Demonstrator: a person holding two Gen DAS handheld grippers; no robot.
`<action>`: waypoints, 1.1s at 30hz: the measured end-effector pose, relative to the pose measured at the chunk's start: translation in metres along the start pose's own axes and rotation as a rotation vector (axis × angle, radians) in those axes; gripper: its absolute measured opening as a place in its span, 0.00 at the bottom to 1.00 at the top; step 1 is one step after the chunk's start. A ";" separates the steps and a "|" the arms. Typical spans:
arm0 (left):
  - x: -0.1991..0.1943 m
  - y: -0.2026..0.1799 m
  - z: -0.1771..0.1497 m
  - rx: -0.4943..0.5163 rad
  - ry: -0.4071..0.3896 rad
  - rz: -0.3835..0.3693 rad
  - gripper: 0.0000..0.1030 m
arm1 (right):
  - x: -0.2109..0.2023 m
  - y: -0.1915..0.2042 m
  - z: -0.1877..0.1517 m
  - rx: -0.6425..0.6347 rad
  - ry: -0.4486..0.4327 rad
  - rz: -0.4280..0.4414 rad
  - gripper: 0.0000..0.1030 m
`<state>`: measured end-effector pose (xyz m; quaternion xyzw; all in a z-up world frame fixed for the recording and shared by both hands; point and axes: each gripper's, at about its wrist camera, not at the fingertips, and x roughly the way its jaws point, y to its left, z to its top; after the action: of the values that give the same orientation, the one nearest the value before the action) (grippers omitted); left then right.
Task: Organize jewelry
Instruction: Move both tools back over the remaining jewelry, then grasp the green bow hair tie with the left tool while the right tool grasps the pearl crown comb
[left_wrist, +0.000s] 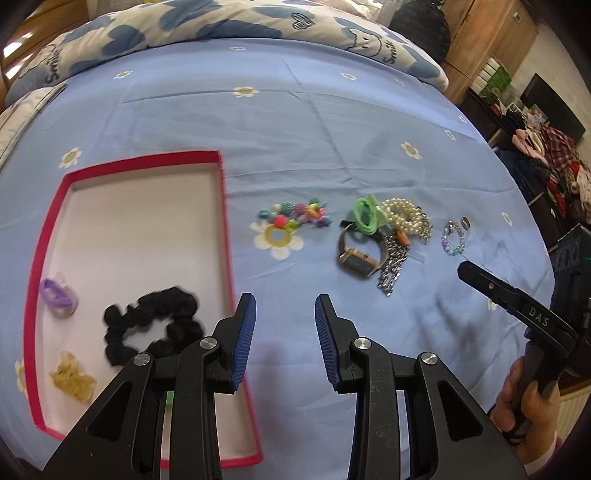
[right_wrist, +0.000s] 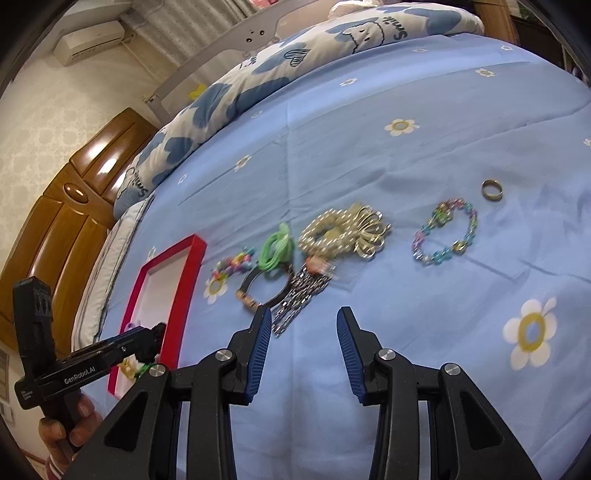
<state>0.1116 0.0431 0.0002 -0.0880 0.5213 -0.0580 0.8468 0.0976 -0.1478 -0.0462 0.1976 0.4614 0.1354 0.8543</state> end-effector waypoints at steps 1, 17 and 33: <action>0.003 -0.004 0.003 0.004 0.003 -0.004 0.30 | 0.001 -0.002 0.003 0.002 -0.001 -0.004 0.39; 0.059 -0.049 0.052 0.069 0.047 -0.066 0.30 | 0.040 -0.021 0.047 -0.003 0.022 -0.049 0.39; 0.117 -0.063 0.073 0.094 0.119 -0.097 0.21 | 0.069 -0.033 0.060 0.009 0.074 -0.057 0.39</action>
<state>0.2291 -0.0345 -0.0567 -0.0696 0.5624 -0.1283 0.8139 0.1867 -0.1613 -0.0830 0.1832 0.4986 0.1158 0.8393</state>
